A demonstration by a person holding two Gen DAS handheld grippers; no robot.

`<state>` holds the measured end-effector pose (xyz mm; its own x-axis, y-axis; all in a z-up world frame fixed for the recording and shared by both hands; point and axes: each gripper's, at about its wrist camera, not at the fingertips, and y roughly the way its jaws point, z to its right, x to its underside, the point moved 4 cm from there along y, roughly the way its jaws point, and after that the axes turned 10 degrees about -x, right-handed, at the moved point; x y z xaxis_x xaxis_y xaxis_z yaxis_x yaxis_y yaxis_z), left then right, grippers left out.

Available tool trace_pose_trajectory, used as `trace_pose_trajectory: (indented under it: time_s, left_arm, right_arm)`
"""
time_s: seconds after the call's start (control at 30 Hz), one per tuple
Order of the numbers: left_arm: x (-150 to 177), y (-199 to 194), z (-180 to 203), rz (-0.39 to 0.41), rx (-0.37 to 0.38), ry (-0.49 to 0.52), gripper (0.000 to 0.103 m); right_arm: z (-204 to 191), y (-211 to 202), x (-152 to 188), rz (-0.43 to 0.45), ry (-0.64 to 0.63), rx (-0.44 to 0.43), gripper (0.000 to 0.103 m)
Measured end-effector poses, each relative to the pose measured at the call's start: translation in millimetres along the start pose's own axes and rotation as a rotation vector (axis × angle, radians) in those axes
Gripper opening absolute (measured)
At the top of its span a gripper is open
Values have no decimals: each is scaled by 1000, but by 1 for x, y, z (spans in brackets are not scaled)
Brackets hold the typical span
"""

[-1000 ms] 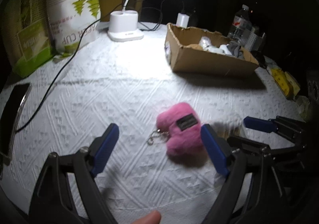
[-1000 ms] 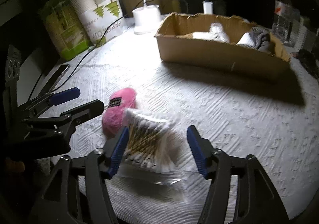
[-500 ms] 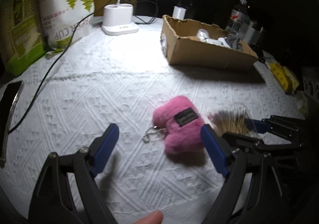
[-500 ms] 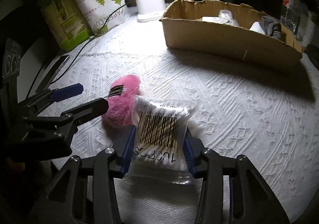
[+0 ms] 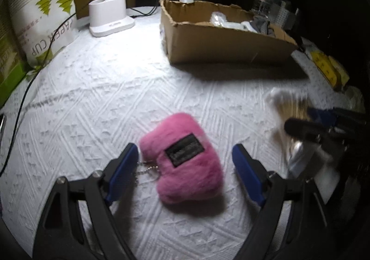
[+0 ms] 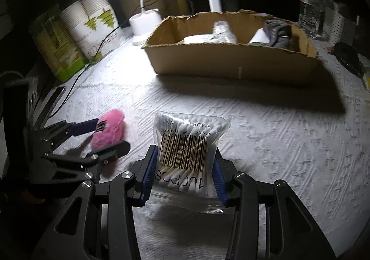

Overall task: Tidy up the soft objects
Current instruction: 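Grasp the cotton swab bag with the right gripper while the left gripper grasps the pink plush, then carry the pink plush and swab bag into the box and open both grippers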

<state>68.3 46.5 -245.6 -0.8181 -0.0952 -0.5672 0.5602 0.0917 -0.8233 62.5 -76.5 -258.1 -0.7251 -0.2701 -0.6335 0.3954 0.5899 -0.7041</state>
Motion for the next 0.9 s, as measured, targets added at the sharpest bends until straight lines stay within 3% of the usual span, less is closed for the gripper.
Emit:
trace_pose_trajectory:
  time_s: [0.1, 0.2, 0.4, 0.9]
  left_arm:
    - [-1, 1, 3, 0, -5, 18, 81]
    - [-2, 1, 3, 10, -33, 27, 62]
    - [-5, 2, 0, 11, -29, 3, 46]
    - [-32, -37, 22, 109, 17, 13, 45]
  right_arm:
    - [12, -5, -3, 13, 14, 3, 47]
    - [21, -9, -7, 25, 24, 3, 47]
    - [33, -17, -13, 44, 33, -5, 47]
    - [52, -36, -28, 89, 39, -24, 47]
